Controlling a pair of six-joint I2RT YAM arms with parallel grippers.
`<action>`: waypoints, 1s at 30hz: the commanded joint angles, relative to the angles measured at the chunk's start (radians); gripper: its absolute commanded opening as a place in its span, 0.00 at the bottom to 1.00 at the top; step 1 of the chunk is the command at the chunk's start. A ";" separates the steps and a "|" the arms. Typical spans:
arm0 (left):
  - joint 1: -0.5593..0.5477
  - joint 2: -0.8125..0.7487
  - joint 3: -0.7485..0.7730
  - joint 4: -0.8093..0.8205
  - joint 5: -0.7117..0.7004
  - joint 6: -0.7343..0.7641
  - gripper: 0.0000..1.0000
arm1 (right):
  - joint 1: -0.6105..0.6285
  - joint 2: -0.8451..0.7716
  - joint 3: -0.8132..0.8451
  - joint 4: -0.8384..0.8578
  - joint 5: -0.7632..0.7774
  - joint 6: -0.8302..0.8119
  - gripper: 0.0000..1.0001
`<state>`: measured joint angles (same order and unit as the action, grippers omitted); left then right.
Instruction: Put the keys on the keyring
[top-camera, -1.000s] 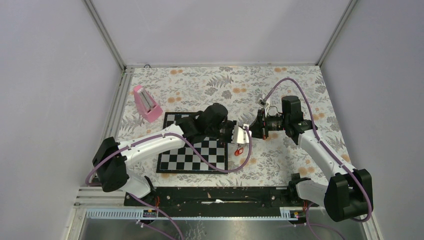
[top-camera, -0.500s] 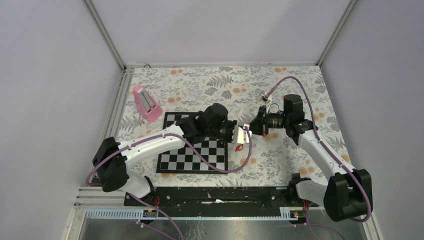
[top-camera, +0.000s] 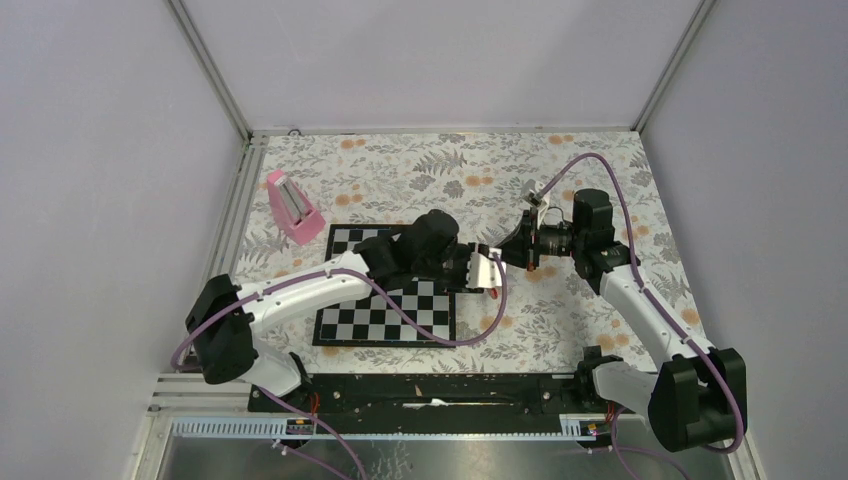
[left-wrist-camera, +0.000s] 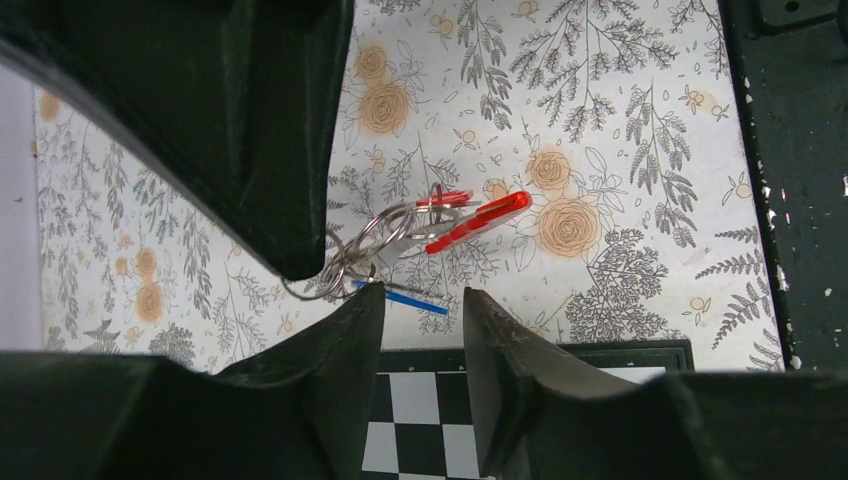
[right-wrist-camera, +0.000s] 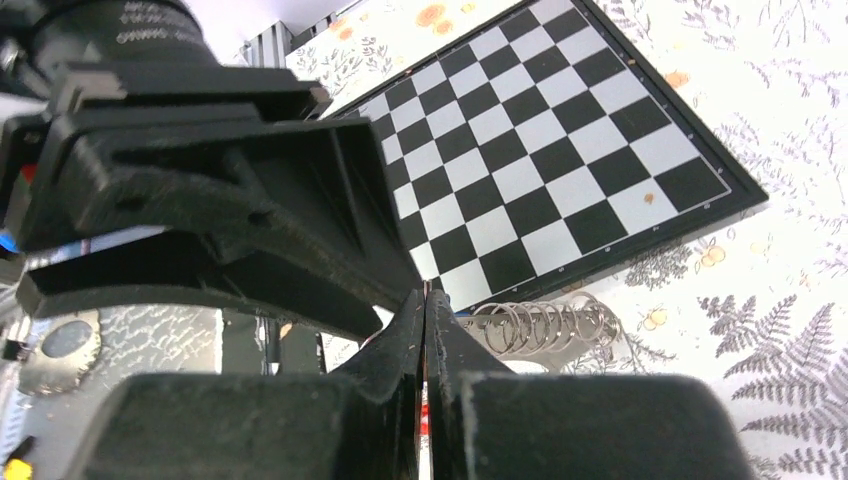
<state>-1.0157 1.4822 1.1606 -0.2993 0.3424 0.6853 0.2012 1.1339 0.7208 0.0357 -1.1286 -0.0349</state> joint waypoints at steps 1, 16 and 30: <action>0.023 -0.082 -0.014 0.013 0.026 -0.016 0.45 | -0.011 -0.043 0.005 -0.006 -0.081 -0.135 0.00; 0.155 -0.050 0.055 0.049 0.335 -0.227 0.45 | -0.011 -0.074 -0.001 0.004 -0.168 -0.172 0.00; 0.236 0.052 0.081 0.169 0.589 -0.445 0.34 | -0.011 -0.092 -0.033 0.068 -0.188 -0.111 0.00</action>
<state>-0.7780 1.5238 1.1965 -0.2142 0.8234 0.3046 0.1951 1.0683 0.6849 0.0441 -1.2774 -0.1623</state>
